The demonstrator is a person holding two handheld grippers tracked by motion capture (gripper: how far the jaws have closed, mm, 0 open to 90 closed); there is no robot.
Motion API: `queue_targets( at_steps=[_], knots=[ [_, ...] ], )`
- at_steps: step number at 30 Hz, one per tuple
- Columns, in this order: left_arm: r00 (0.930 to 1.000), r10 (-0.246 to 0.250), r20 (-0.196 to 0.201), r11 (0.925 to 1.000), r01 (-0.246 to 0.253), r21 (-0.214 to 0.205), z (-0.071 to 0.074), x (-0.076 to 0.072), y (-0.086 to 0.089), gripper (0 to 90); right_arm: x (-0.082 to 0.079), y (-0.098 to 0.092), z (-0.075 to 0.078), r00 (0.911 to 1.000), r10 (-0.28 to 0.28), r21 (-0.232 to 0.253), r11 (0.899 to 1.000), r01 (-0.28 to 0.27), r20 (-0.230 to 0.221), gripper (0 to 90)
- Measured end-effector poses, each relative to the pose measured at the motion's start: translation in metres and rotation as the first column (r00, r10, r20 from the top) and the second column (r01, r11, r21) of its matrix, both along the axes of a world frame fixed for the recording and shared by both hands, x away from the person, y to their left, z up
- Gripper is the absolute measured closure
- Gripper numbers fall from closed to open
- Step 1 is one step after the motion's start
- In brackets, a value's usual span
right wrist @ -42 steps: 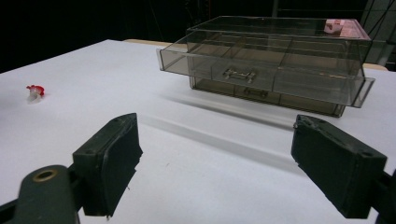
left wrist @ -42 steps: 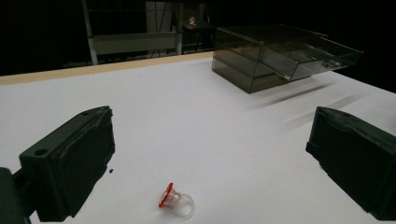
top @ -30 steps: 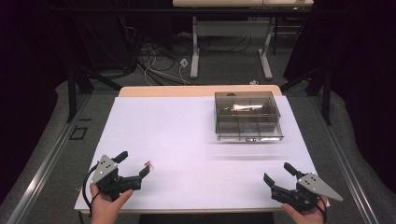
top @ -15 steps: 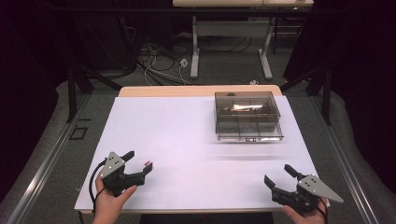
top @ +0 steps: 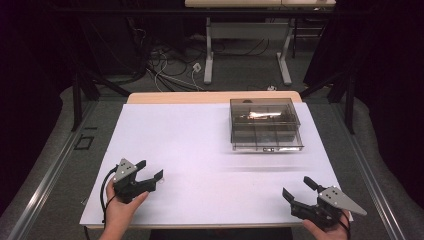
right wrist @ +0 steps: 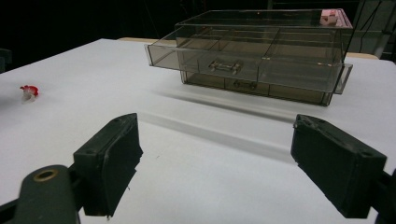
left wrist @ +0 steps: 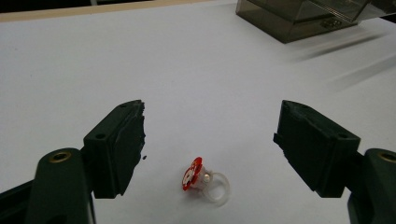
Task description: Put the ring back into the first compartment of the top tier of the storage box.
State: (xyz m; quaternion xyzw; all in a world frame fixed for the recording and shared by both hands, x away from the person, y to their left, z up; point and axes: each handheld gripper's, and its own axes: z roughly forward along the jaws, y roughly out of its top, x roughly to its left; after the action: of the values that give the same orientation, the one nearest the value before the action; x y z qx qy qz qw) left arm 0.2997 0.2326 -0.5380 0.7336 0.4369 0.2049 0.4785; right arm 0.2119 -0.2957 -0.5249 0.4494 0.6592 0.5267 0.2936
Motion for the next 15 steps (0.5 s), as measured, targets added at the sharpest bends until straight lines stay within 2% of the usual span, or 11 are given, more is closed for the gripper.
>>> queue_targets(
  at_steps=[5,8,15],
  knots=[
    [0.9999,0.003,-0.014,0.9997,-0.002,0.026,-0.0028,0.0029,-0.0008,25.1,0.001,-0.0012,-0.0003,1.0,-0.001,0.005,1.0,0.001,0.0,15.2],
    [0.9996,0.003,-0.027,0.9997,-0.002,0.023,-0.0043,0.0042,-0.0014,26.6,0.0008,-0.0019,-0.0004,1.0,-0.003,0.006,1.0,0.003,-0.008,15.2],
    [0.9981,0.019,-0.059,0.9978,-0.015,0.065,-0.0091,0.0085,-0.002,28.2,0.0021,-0.002,-0.0015,0.9999,0.006,0.01,1.0,-0.005,-0.01,15.2]
  ],
)
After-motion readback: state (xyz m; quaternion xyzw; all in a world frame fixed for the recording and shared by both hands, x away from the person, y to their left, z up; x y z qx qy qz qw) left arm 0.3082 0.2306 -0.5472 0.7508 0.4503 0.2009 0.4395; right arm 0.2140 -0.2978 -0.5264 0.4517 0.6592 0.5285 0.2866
